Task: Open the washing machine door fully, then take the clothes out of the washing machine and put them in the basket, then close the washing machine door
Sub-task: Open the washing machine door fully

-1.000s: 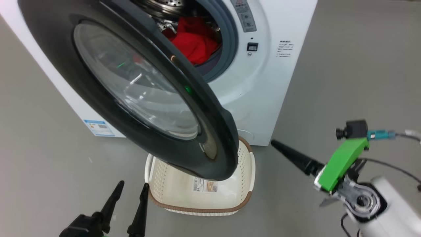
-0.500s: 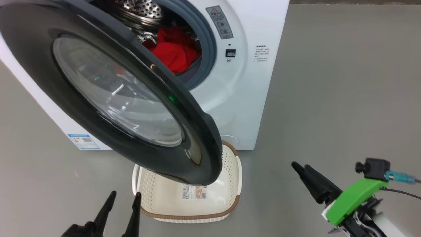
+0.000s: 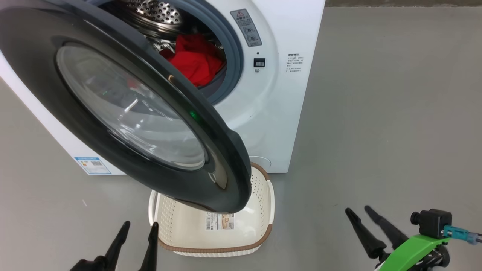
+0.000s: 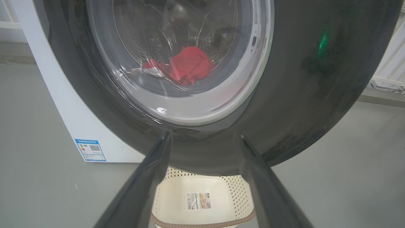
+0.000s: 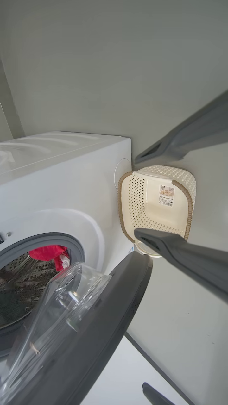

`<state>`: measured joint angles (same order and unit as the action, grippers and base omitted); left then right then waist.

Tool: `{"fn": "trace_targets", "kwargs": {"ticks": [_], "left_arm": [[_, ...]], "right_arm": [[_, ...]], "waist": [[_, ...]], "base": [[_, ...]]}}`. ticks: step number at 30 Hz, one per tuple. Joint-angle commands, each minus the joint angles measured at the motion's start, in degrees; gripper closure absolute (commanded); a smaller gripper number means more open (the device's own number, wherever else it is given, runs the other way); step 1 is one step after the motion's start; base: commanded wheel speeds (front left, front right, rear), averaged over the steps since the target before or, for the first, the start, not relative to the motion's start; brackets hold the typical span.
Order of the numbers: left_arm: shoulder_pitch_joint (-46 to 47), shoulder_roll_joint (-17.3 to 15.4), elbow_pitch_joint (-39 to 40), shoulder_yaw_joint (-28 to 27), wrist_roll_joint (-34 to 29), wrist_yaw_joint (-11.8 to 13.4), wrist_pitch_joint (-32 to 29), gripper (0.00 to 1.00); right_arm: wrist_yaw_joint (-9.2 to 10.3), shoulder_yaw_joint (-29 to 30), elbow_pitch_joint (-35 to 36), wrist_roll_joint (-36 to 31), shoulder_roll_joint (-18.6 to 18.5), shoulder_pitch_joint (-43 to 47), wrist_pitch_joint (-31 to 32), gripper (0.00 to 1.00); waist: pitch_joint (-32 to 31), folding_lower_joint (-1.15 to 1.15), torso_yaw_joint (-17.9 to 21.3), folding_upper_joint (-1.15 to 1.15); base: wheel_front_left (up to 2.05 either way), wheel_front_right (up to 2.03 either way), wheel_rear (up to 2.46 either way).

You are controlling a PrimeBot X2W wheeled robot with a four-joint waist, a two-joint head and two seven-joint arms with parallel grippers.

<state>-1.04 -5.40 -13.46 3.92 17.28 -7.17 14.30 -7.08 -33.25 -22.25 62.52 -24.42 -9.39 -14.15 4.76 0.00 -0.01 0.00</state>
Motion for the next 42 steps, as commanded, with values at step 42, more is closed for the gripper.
{"fn": "trace_targets", "kwargs": {"ticks": [42], "left_arm": [[-0.4, 0.8, 1.8, -2.4, -1.7, -0.3, 0.7, 0.0]], "right_arm": [[-0.41, 31.7, 11.0, -38.0, 17.0, 14.8, -0.9, 0.0]], "waist": [[-1.5, 0.0, -1.0, 0.0]], "base": [[0.0, 0.0, 0.0]]}}
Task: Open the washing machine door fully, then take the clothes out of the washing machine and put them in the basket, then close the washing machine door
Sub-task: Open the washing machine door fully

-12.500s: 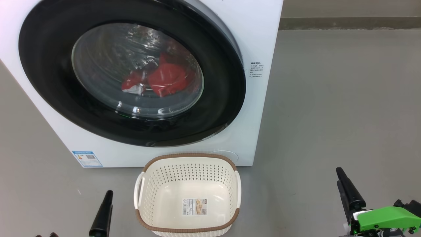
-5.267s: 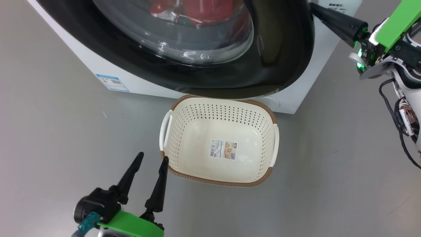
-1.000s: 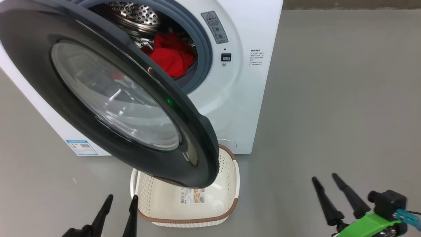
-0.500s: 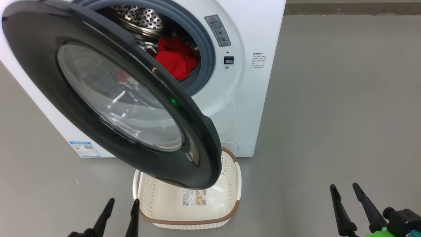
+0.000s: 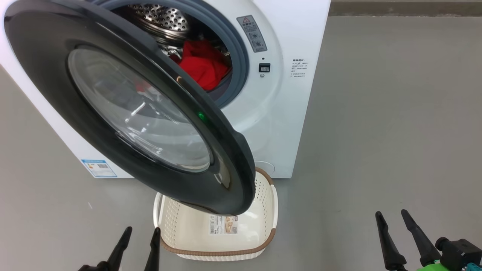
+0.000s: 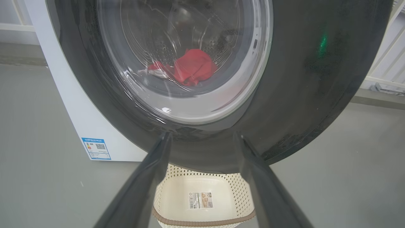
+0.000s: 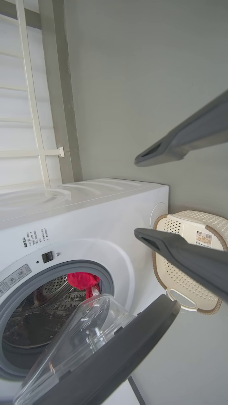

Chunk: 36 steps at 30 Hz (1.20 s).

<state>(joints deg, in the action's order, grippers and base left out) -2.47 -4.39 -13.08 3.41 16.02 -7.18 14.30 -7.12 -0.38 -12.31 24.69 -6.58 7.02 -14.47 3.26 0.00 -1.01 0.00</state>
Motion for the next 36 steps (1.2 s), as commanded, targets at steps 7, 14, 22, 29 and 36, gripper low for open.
{"fn": "trace_targets", "kwargs": {"ticks": [7, 14, 22, 29, 36], "left_arm": [[0.8, 0.0, 1.6, -1.6, -0.5, -0.3, 0.7, 0.0], [1.2, 0.2, 1.7, -1.0, -0.4, -0.3, 0.7, 0.0], [1.6, 0.4, 1.8, -0.3, 0.2, -0.3, 0.7, 0.0], [1.9, 0.6, 1.9, 0.8, 0.6, -0.3, 0.7, 0.0], [3.0, 0.5, 1.8, 2.1, 1.3, -0.3, 0.7, 0.0]], "right_arm": [[-0.36, -4.1, 2.2, 3.7, -0.4, -3.8, -0.5, 1.0], [-0.36, -11.2, 3.2, 11.4, -1.1, -11.7, -0.5, 1.0], [-0.36, -23.5, 1.9, 27.3, -4.8, -23.1, -0.5, 1.0], [-0.36, -32.9, 1.8, 45.6, -10.6, -32.3, 3.3, 1.0], [-0.36, -36.1, 1.9, 57.2, -13.9, -37.9, 10.8, 1.0]], "waist": [[-0.2, 0.0, -0.3, 0.0], [0.4, 0.0, -1.3, 0.0], [1.0, 0.0, -3.9, 0.0], [2.0, 0.0, -6.6, 0.0], [3.7, 0.0, -8.5, 0.0]], "base": [[0.0, 0.0, 0.0], [0.0, 0.0, 0.0], [0.0, 0.0, 0.0], [0.0, 0.0, 0.0], [0.0, 0.0, 0.0]]}}
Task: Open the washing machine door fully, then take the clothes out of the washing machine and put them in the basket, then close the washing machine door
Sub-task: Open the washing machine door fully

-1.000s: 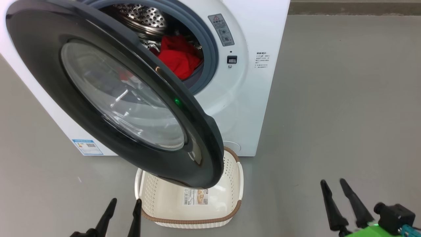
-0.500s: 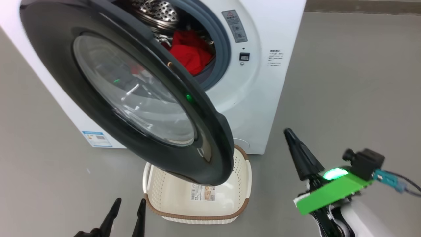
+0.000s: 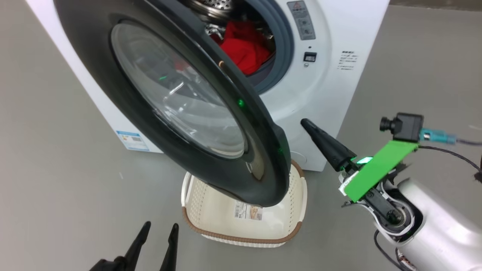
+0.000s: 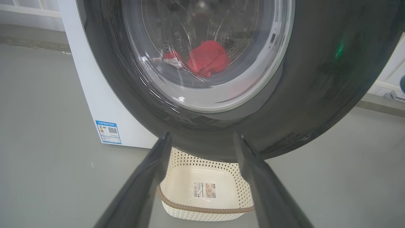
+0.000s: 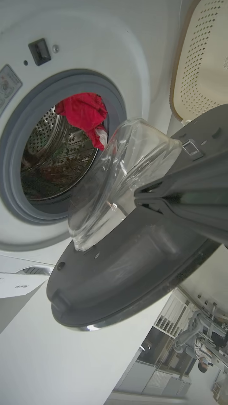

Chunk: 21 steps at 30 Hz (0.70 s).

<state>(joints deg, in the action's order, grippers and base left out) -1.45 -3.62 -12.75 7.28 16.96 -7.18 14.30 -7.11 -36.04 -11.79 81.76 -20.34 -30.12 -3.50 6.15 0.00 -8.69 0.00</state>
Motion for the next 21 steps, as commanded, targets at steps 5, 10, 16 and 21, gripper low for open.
{"fn": "trace_targets", "kwargs": {"ticks": [5, 10, 16, 21], "left_arm": [[2.6, -0.3, 1.5, -1.0, 0.9, -0.3, 0.7, 0.0], [2.7, -0.3, 1.7, -0.6, 1.4, -0.3, 0.7, 0.0], [2.8, -0.2, 1.9, 0.0, 1.7, -0.3, 0.7, 0.0], [2.5, -0.1, 2.0, 0.1, 1.7, -0.3, 0.7, 0.0]], "right_arm": [[-0.37, -2.0, 0.5, 6.5, -1.7, -3.4, 7.2, 1.0], [-0.37, -2.8, -0.1, 9.9, -1.9, -4.4, 12.8, 1.0], [-0.37, -2.7, 0.2, 12.4, -1.3, -3.7, 17.3, 1.0], [-0.37, -2.7, 1.0, 12.7, -0.8, -2.1, 19.5, 1.0]], "waist": [[1.7, 0.0, -1.9, 0.0], [1.9, 0.0, -2.6, 0.0], [1.5, 0.0, -3.5, 0.0], [1.1, 0.0, -4.8, 0.0]], "base": [[0.0, 0.0, 0.0], [0.0, 0.0, 0.0], [0.0, 0.0, 0.0], [0.0, 0.0, 0.0]]}}
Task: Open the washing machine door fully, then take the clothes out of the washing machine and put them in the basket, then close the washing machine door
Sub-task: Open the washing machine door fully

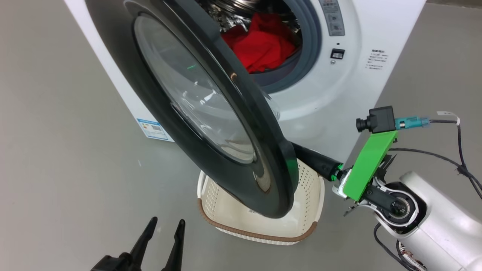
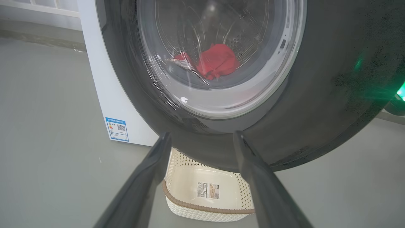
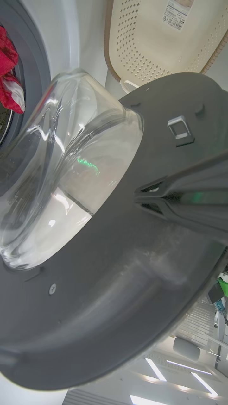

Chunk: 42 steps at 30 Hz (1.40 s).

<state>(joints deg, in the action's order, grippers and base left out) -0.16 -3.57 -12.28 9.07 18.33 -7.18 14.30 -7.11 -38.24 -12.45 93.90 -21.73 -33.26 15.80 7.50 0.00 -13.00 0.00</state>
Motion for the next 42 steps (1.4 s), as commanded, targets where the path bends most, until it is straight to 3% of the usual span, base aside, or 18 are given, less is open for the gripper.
{"fn": "trace_targets", "kwargs": {"ticks": [1, 34, 42], "left_arm": [[1.0, -0.1, 1.6, -1.8, 0.3, -0.3, 0.7, 0.0], [-1.5, 0.7, 1.4, -5.8, -3.5, -0.3, 0.7, 0.0], [-2.0, 0.7, 2.4, -7.0, -2.7, -0.3, 0.7, 0.0]], "right_arm": [[-0.37, -0.5, 1.9, 0.6, 0.7, 1.5, 0.6, 1.0], [-0.37, -1.4, 4.4, -1.9, 9.0, 7.8, 6.5, 1.0], [-0.37, -1.8, 3.5, -2.6, 11.7, 6.7, 7.7, 1.0]], "waist": [[-0.4, 0.0, -0.8, 0.0], [-4.5, 0.0, -15.5, 0.0], [-4.0, 0.0, -16.3, 0.0]], "base": [[0.0, 0.0, 0.0], [0.0, 0.0, 0.0], [0.0, 0.0, 0.0]]}}
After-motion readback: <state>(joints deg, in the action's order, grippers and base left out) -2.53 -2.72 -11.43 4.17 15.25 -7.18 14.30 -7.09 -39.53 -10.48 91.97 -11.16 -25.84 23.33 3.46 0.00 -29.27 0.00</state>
